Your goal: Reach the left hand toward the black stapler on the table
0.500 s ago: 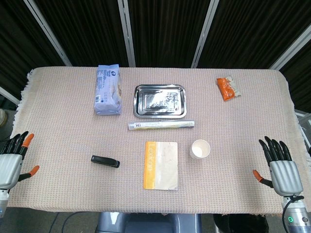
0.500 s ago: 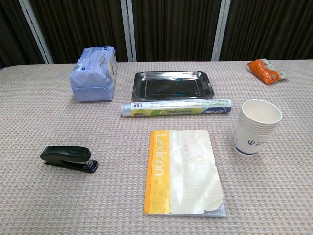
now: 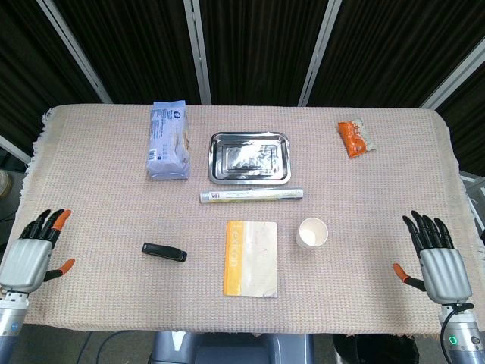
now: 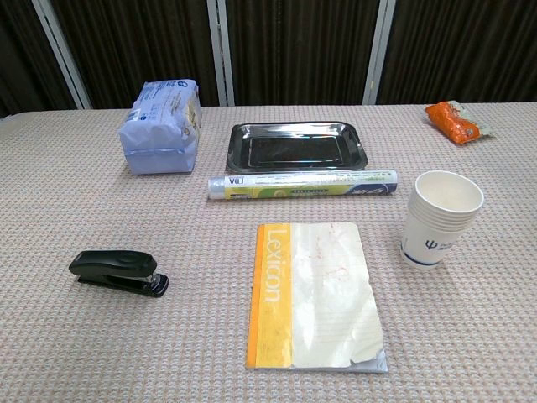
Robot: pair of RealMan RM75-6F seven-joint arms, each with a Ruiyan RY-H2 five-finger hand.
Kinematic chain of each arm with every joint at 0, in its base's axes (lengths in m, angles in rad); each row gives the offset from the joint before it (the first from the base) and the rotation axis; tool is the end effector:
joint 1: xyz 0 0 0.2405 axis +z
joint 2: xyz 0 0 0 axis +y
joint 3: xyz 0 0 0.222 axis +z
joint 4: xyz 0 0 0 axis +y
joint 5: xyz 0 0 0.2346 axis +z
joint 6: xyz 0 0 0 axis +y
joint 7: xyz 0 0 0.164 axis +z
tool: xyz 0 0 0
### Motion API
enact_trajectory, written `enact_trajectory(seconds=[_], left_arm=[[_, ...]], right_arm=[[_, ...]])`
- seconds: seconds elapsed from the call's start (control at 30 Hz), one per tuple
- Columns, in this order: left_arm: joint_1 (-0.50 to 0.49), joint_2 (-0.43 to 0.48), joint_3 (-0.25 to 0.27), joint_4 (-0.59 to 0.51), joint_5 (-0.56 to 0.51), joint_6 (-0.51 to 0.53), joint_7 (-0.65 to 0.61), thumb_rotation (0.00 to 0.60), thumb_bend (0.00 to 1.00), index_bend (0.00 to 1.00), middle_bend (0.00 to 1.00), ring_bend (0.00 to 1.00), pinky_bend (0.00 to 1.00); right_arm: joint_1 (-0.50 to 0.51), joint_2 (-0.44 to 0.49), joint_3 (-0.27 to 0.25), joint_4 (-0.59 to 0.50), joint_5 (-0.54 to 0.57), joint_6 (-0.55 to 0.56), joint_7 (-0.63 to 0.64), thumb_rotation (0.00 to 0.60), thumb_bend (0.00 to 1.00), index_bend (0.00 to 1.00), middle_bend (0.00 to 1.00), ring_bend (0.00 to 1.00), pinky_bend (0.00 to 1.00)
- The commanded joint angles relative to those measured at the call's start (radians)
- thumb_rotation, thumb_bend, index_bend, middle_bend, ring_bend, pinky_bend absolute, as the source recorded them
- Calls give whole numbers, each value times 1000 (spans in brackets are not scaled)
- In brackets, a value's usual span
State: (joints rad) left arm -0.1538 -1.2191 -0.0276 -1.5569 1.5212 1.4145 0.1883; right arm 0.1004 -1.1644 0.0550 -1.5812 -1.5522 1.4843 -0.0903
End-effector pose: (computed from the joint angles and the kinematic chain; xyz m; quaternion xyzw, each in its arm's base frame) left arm -0.2778 0.2140 0.0812 -0.6592 -0.3413 -0.3439 0.5750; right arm -0.2798 -0.2059 0.1085 0.6250 -0.3471 0.3824 0.5854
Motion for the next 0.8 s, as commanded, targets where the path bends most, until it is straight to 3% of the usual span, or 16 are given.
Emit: enact_trajectory(seconds=[0.03, 0.5, 0.8], left_arm=[[-32, -44, 4, 30, 38, -21, -7, 600, 194, 42, 147, 109, 258], [-167, -309, 10, 169, 74, -195, 51, 600, 201, 123, 232, 183, 335], [-225, -427, 8, 234, 98, -227, 80, 600, 271, 293, 333, 267, 383]], right_arm=[[1, 0, -2, -1, -7, 1, 5, 532, 203, 0, 0, 0, 0], [9, 10, -11, 5, -27, -5, 50, 527, 204, 0, 0, 0, 0], [5, 22, -11, 11, -30, 6, 81, 531, 203, 0, 0, 0, 0]])
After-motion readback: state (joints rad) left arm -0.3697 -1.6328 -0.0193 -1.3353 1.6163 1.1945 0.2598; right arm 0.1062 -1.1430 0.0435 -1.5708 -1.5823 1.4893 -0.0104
